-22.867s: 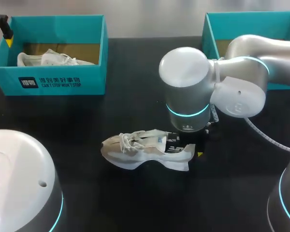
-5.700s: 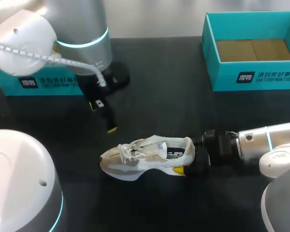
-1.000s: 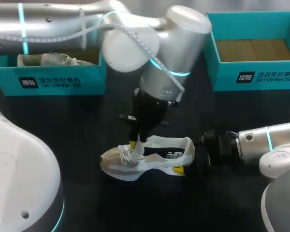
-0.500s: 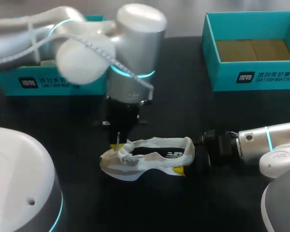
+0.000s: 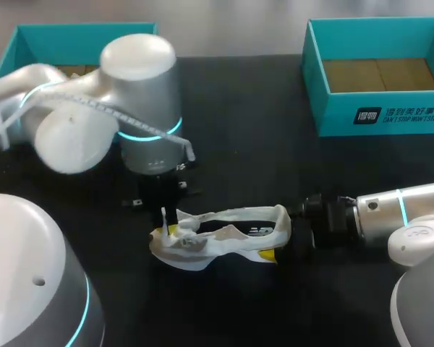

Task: Take the shoe out of the shoebox, open the shoe tongue, remove and reinsert the insole, then place the shoe into the shoebox

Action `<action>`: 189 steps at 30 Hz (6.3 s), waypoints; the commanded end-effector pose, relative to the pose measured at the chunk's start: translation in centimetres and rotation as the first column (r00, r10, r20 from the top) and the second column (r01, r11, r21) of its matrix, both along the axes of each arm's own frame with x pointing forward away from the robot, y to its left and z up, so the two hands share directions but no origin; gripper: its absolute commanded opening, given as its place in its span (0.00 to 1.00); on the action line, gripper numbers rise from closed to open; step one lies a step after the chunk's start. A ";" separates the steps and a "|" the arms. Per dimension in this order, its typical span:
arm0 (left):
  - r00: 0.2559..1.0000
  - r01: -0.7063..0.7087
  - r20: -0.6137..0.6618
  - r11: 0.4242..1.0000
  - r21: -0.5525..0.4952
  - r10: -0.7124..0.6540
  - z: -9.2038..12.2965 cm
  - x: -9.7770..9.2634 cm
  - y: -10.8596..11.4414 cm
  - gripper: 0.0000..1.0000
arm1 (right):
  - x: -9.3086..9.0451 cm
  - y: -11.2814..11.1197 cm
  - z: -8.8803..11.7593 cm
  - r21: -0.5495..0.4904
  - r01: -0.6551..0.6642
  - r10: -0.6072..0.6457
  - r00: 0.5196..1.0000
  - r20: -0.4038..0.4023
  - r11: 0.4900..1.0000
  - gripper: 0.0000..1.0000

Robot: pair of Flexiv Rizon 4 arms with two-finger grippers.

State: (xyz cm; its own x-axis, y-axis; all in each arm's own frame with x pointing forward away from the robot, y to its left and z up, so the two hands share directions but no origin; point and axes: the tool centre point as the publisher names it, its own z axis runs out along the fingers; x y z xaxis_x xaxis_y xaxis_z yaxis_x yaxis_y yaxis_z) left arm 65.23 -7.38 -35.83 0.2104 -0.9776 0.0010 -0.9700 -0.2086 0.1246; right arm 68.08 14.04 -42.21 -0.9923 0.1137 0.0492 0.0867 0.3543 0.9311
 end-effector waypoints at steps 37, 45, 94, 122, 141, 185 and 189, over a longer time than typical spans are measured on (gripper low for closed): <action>0.988 0.150 0.059 0.982 -0.115 -0.144 4.4 0.0 1.6 0.44 | -0.1 0.0 0.0 -0.007 0.001 -0.001 1.000 -0.002 1.000 0.00; 0.962 0.256 0.132 0.955 -0.147 -0.238 8.9 -0.1 0.0 0.41 | -0.1 0.0 0.0 -0.007 0.001 -0.001 1.000 -0.002 1.000 0.00; 0.177 0.979 0.214 0.151 -0.135 -0.961 17.5 2.1 -13.3 0.00 | -0.1 0.0 0.0 -0.007 0.001 -0.001 1.000 -0.002 1.000 0.00; -0.319 0.928 0.440 -0.370 -0.034 -0.840 16.2 1.9 -13.0 0.00 | -0.1 0.0 0.0 -0.007 0.001 -0.001 1.000 -0.002 1.000 0.00; -0.322 0.927 0.439 -0.374 -0.037 -0.839 15.7 1.8 -13.2 0.00 | -0.1 0.0 0.0 -0.007 0.001 -0.001 1.000 -0.002 1.000 0.00; -0.362 0.926 0.289 -0.377 0.001 -0.886 2.6 0.2 -16.9 0.00 | -0.1 0.0 0.0 -0.007 0.001 -0.001 1.000 -0.002 1.000 0.00; -0.340 0.936 0.263 -0.351 0.005 -0.903 1.3 0.1 -16.7 0.00 | -0.1 0.0 0.0 -0.007 0.001 -0.001 1.000 -0.002 1.000 0.00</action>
